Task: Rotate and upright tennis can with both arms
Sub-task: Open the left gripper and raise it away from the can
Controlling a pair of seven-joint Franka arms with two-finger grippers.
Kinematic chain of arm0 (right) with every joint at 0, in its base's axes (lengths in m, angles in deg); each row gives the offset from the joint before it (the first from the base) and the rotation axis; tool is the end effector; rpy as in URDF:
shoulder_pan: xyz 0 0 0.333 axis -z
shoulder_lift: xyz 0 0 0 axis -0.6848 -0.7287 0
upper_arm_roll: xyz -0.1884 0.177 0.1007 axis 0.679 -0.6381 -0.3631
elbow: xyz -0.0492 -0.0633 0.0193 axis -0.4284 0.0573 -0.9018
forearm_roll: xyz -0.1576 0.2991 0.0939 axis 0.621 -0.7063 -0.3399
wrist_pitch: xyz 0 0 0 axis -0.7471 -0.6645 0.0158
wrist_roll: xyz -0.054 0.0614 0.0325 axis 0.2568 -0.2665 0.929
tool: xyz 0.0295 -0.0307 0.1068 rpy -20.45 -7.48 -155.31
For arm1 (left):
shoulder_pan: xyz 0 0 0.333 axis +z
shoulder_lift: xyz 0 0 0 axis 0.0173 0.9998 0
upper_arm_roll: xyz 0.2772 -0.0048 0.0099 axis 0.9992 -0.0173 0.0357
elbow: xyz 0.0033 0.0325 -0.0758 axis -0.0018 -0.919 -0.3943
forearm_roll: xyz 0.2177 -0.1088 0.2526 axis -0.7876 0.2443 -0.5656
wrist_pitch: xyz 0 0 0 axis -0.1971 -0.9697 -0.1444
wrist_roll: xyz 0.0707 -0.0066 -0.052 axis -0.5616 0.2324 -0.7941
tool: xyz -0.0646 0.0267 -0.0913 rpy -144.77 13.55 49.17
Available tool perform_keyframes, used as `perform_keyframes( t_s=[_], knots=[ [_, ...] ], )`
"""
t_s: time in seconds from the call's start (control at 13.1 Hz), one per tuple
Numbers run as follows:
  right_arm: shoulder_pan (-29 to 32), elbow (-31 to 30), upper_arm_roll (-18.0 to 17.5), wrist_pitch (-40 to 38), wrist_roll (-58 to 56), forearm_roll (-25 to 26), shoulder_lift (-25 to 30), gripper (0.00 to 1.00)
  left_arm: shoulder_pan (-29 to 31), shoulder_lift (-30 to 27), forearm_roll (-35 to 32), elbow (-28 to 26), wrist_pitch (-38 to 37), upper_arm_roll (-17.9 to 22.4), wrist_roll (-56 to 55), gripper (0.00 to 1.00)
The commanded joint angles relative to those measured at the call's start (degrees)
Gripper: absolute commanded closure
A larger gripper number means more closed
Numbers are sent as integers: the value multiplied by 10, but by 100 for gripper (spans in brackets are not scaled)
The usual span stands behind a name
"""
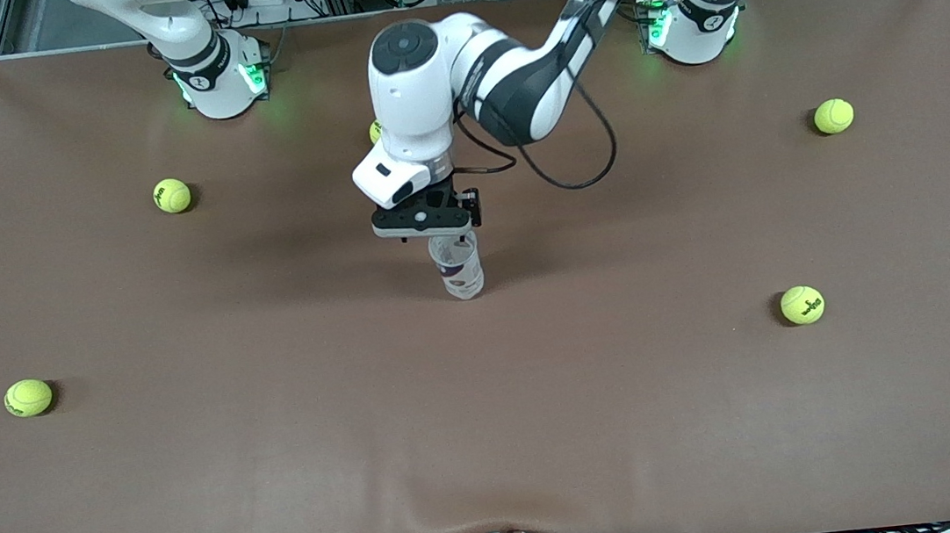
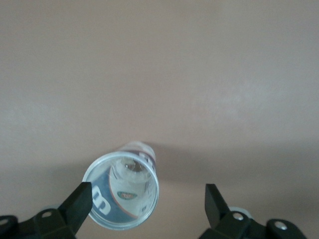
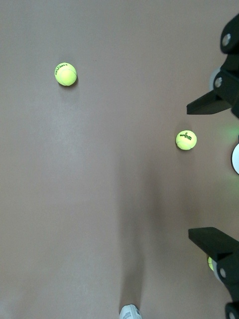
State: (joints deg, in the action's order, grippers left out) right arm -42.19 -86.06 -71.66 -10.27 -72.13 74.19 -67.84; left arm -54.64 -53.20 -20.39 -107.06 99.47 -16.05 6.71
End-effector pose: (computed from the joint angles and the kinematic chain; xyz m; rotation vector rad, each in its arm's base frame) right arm 0.4818 -0.0402 0.6348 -3.1313 0.1223 0.0540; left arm 0.4411 -0.5255 0.4071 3.0321 -0.1058 0.3303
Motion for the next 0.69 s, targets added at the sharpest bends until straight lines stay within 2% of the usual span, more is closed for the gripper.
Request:
perform_keyframes(
  t_s=[0.0, 0.23, 0.46, 0.61],
  knots=[
    [-2, 10, -2, -2, 11, 5, -3, 0, 36, -81, -5, -10, -49, 0, 55, 0],
    [-2, 9, -2, -2, 11, 3, -3, 0, 115, -148, 44, -13, -106, 2, 171, 0],
    [-2, 10, -2, -2, 11, 2, -3, 0, 176, -198, 36, -16, -192, 5, 195, 0],
    [-2, 10, -2, -2, 11, 2, -3, 0, 234, -212, 35, -16, -237, 6, 195, 0]
  ],
)
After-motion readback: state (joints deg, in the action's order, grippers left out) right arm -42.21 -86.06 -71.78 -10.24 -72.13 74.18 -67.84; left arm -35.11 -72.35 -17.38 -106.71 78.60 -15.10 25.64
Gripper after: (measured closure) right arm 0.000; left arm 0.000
